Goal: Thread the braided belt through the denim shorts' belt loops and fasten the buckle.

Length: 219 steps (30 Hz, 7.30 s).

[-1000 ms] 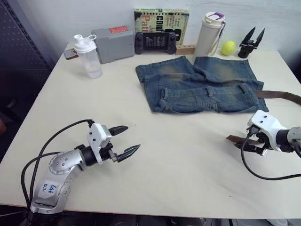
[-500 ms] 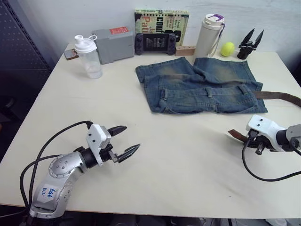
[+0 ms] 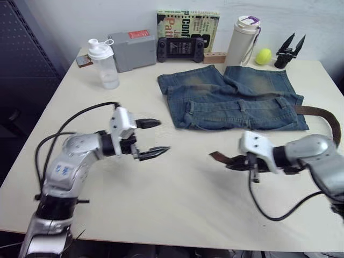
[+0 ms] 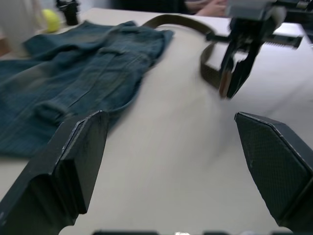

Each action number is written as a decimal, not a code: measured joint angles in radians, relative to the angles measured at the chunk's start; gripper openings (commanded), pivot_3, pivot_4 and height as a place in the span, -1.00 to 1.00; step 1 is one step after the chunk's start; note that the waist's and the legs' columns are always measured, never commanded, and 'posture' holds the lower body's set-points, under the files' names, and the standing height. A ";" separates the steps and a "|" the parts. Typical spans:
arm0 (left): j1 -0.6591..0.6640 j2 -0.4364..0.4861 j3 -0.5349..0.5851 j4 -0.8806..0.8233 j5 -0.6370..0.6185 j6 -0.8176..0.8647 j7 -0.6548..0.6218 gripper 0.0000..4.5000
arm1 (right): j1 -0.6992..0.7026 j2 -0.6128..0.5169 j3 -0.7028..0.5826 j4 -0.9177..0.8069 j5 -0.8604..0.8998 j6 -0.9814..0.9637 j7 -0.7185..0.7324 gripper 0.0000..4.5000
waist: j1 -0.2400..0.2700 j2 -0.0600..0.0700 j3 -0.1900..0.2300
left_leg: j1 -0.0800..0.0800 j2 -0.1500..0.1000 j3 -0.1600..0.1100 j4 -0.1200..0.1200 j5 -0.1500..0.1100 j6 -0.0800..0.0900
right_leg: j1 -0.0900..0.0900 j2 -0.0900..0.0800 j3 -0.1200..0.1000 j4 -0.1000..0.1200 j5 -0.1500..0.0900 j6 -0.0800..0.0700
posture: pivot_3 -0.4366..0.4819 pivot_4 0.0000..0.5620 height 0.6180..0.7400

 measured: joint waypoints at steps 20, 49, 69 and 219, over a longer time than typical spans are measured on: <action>-0.122 -0.141 -0.239 0.224 0.157 -0.060 -0.130 0.48 | -0.065 0.034 0.096 -0.138 -0.024 0.148 -0.088 -1.00 | -0.002 0.000 0.000 | -0.003 0.001 0.001 0.002 0.000 0.000 | -0.001 0.000 -0.004 0.000 0.000 0.000 | -0.05 -0.47 0.85; 0.004 -0.210 -0.099 0.160 0.084 0.141 0.004 -1.00 | 0.042 0.187 -0.526 -0.171 0.299 0.490 -0.218 0.96 | 0.001 0.000 0.000 | -0.004 0.000 -0.003 0.002 0.000 0.001 | -0.001 -0.001 -0.006 0.002 0.000 0.000 | -0.05 -0.47 0.85; 0.116 -0.413 0.270 -0.068 -0.551 0.712 0.442 -1.00 | 0.355 1.039 -0.867 -0.140 1.127 0.561 -1.009 0.96 | -0.018 -0.001 -0.001 | 0.004 -0.002 -0.002 -0.002 0.001 0.002 | -0.002 0.001 0.012 0.005 0.000 0.000 | -0.05 -0.47 0.85; 0.327 0.264 0.159 -0.223 -0.304 0.037 0.227 0.66 | 0.143 0.294 -0.513 0.254 1.090 0.035 -1.106 -1.00 | -0.024 0.002 0.001 | 0.000 -0.001 0.017 -0.008 0.001 0.010 | -0.016 -0.011 0.002 0.004 0.003 0.006 | -0.05 -0.47 0.85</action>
